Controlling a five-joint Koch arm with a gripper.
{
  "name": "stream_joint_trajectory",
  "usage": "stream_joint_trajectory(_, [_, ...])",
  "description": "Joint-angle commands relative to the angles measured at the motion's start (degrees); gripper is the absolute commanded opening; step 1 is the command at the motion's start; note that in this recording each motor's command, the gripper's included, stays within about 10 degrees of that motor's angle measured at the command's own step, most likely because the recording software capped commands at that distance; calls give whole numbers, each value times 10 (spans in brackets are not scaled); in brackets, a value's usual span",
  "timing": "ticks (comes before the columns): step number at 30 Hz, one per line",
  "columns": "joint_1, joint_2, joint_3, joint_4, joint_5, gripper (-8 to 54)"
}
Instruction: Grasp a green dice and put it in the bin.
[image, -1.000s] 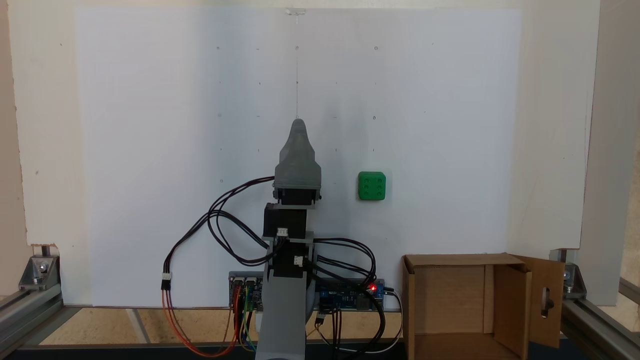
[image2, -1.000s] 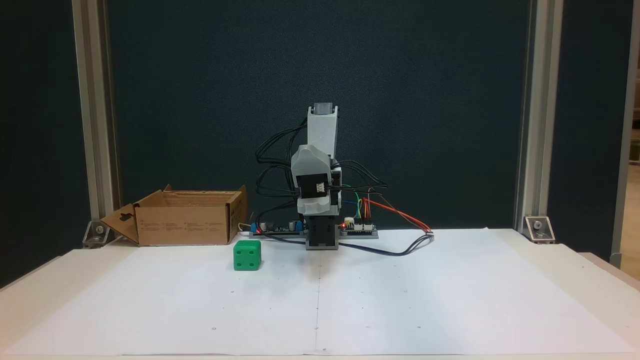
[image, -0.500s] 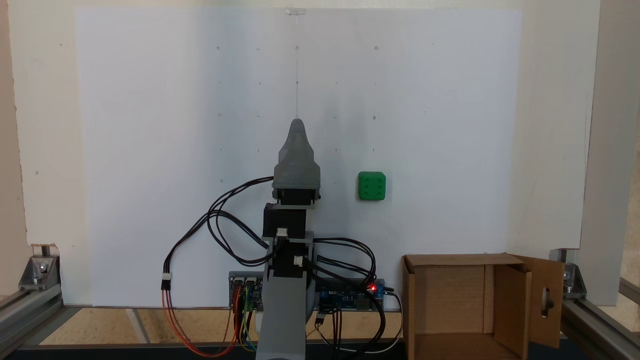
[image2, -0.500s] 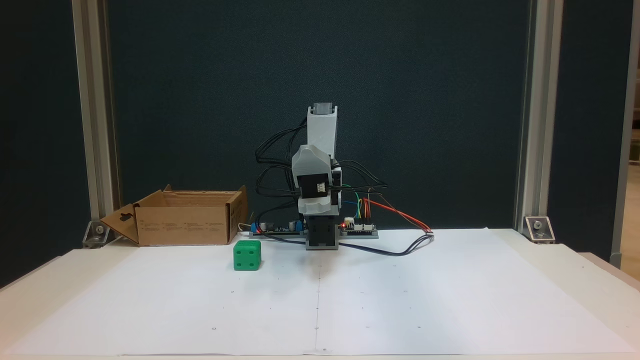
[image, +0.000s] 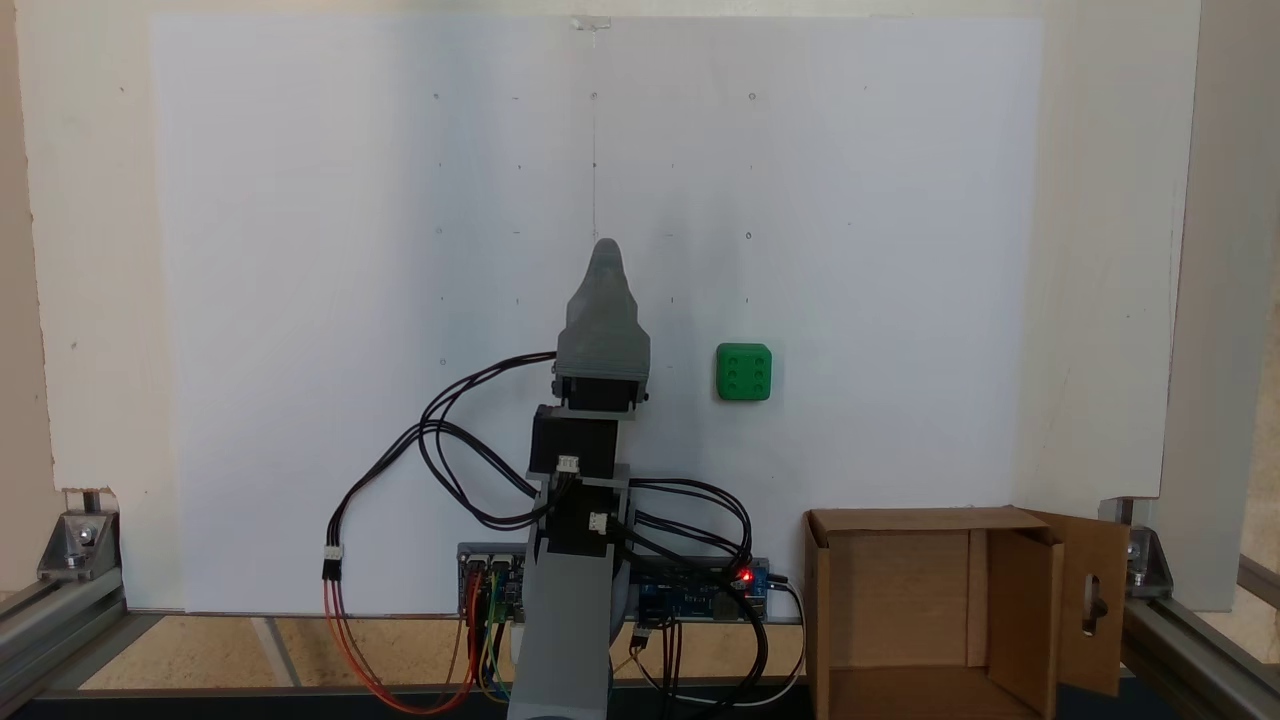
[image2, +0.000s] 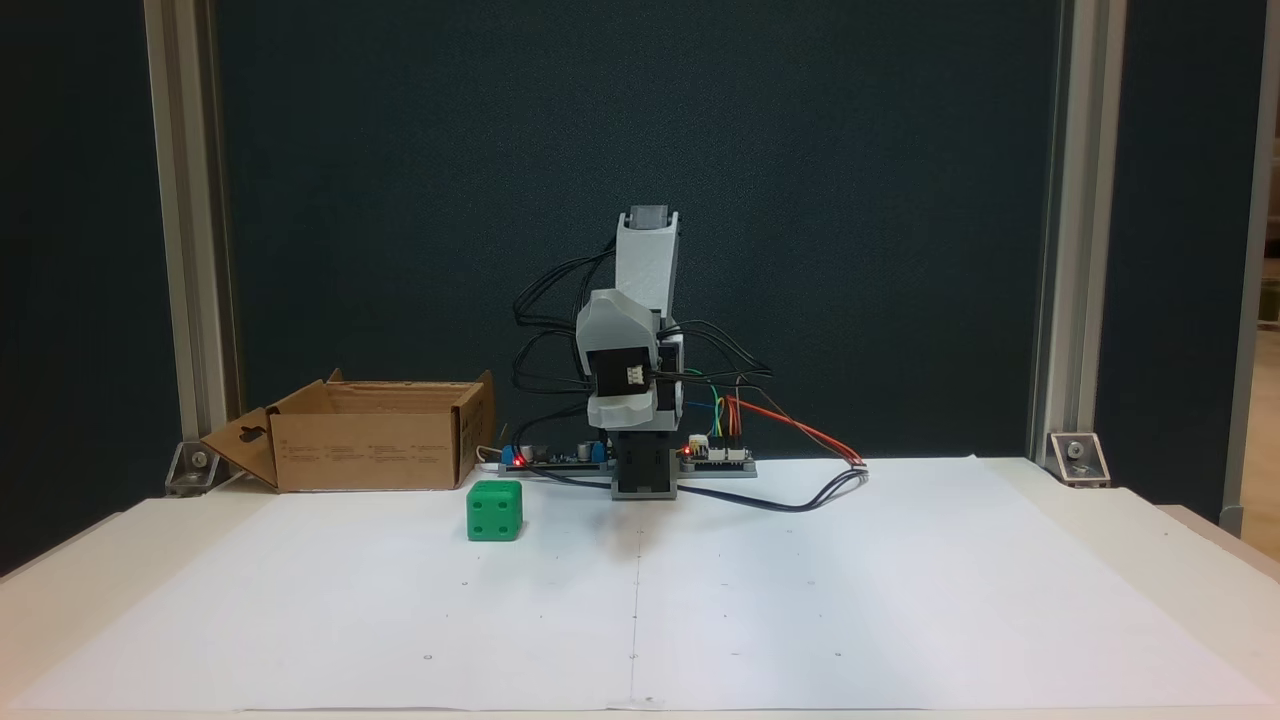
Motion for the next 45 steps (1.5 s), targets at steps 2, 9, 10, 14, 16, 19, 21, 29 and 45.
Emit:
stream_joint_trajectory(2, [-1,60,27,-32,20,446])
stream_joint_trajectory(9, [7,60,27,-33,20,446])
stream_joint_trajectory(10, [13,60,27,-33,20,446])
stream_joint_trajectory(14, [14,61,27,-33,20,442])
stream_joint_trajectory(16, [11,60,27,-32,22,440])
stream_joint_trajectory(19, [17,60,27,-30,20,439])
stream_joint_trajectory(21, [18,60,27,-32,20,439])
stream_joint_trajectory(29, [18,62,27,-35,19,439])
stream_joint_trajectory(45, [27,60,-201,300,18,433])
